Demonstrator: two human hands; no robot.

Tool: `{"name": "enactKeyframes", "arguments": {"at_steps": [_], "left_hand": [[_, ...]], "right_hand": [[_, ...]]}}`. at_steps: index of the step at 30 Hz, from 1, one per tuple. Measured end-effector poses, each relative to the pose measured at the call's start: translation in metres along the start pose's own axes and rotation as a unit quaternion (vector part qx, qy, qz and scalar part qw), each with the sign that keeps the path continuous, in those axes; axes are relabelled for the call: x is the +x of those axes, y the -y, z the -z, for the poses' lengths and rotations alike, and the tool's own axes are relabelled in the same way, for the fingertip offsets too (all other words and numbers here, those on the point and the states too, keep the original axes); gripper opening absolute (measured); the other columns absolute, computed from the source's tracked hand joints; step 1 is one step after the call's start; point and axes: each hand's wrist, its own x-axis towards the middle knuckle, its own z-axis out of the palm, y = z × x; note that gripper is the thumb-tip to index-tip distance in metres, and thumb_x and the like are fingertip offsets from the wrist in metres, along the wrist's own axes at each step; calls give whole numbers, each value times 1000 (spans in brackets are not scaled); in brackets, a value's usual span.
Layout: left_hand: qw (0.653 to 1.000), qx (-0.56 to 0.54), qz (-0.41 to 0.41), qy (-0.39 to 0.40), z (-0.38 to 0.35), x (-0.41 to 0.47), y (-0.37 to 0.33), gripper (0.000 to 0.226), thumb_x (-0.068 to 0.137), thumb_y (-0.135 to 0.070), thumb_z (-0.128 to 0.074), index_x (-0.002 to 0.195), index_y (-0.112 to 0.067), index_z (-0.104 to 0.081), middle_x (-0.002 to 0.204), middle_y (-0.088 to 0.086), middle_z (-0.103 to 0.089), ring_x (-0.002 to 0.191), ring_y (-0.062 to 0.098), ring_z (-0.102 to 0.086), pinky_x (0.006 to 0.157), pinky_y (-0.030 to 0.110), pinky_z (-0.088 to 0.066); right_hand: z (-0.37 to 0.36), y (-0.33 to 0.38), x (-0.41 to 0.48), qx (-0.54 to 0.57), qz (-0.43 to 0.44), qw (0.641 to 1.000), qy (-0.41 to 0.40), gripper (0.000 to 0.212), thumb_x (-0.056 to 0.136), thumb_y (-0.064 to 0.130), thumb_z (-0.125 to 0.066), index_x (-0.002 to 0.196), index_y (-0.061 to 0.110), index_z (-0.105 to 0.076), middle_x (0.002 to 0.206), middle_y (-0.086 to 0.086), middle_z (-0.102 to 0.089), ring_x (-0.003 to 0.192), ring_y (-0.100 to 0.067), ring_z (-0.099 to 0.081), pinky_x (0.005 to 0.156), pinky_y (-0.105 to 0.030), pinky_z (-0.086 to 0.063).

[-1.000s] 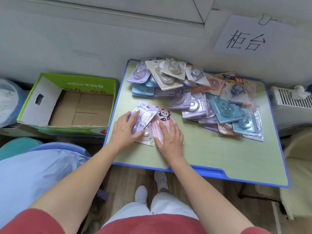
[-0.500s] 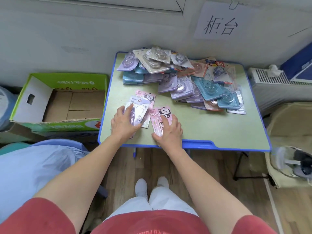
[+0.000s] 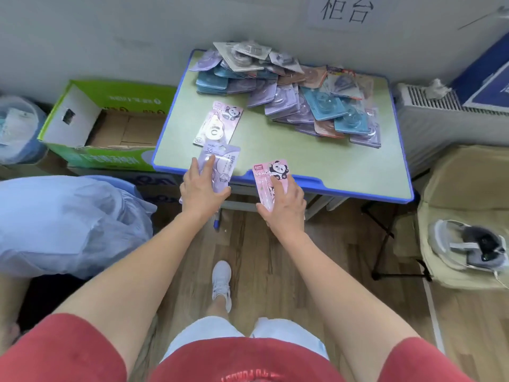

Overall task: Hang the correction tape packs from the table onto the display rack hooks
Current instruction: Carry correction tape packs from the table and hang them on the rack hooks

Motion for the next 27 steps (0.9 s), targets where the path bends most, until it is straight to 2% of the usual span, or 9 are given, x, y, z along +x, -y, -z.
{"name": "enactKeyframes", "arguments": {"at_steps": [6,9,18,24,27], "left_hand": [[1000,0,3,6,-31,-86,-19,78,86,-35,-64,151,-25,-20,158,14,-10,142,34,-17,112,45,-18],[1000,10,-10,12,-46,-124,-27,78,86,-35,-64,151,-25,-21,158,12,-11,141,33,-19,111,44,-21],[994,43,-80,56,-80,-211,-30,77,88,-42,-61,151,-26,-20,157,12,-14,138,33,-24,110,47,-27],[985,25,-137,98,-86,-285,-18,78,88,-39,-62,152,-27,-19,159,8,-8,143,29,-14,113,46,-18],[977,25,-179,116,-94,-326,-13,77,87,-37,-62,152,-26,-21,159,9,-9,143,30,-14,114,45,-16]], "right_hand": [[11,-52,-68,-25,4,1000,-1,69,89,43,-59,148,22,-30,156,-12,-15,138,-34,-20,107,-44,-25],[13,-74,-104,-29,-11,1000,0,69,90,45,-57,148,22,-28,156,-12,-14,138,-33,-19,107,-43,-25],[7,-120,-216,-26,-104,994,-38,65,93,45,-53,148,21,-27,156,-12,-15,137,-31,-21,108,-42,-25],[-6,-132,-315,-9,-179,981,-80,64,90,41,-59,145,18,-36,153,-17,-22,135,-36,-26,102,-47,-30],[-14,-140,-370,19,-207,971,-119,64,82,35,-70,137,12,-48,148,-23,-33,127,-44,-36,93,-52,-38]]}}
